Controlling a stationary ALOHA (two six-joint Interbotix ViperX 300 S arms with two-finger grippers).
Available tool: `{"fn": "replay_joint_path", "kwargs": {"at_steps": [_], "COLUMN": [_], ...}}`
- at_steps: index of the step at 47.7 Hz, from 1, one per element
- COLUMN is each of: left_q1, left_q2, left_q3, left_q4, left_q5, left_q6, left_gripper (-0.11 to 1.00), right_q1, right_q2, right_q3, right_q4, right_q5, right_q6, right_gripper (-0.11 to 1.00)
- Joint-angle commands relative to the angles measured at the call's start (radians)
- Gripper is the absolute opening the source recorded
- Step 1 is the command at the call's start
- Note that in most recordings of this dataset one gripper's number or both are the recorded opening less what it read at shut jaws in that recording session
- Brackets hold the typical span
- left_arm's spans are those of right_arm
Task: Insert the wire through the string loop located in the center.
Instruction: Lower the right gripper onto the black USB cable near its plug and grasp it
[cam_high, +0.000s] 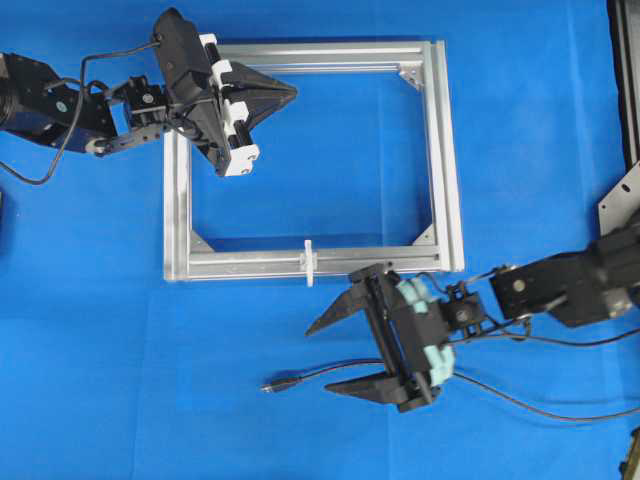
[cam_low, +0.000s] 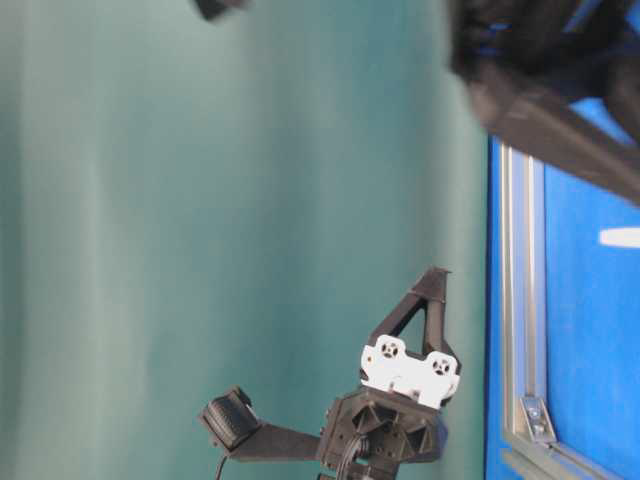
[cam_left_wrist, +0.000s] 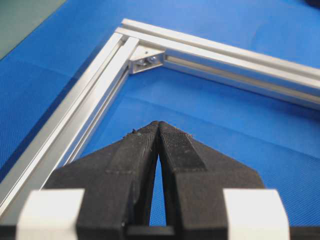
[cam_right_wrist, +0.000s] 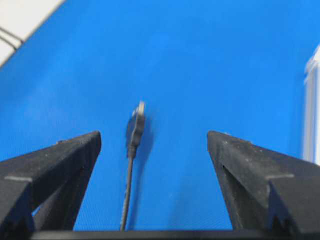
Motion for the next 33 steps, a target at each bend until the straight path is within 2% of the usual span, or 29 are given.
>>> {"fn": "replay_joint_path", "kwargs": {"at_steps": [1, 12, 27, 33], "left_q1": [0.002, 0.002, 0.002, 0.002], "left_q2": [-0.029, -0.028, -0.028, -0.028], "left_q3": [-0.011, -0.011, -0.011, -0.009], "left_q4": [0.003, 0.003, 0.003, 0.003], "left_q5": [-0.006, 0.000, 0.012, 0.012], "left_q6": [0.002, 0.002, 0.002, 0.005], "left_gripper": [0.00, 0.00, 0.00, 0.00], "right_q1": [0.014, 0.018, 0.021, 0.021], "right_q2": [0.025, 0.124, 0.144, 0.147], "right_q3": [-0.034, -0.057, -0.067, -0.072], "right_q4": [0.020, 0.084, 0.091, 0.091], "right_q5": [-0.006, -0.008, -0.009, -0.011], "right_q6": [0.002, 0.002, 0.002, 0.002], "right_gripper": [0.86, 0.86, 0.86, 0.81]}}
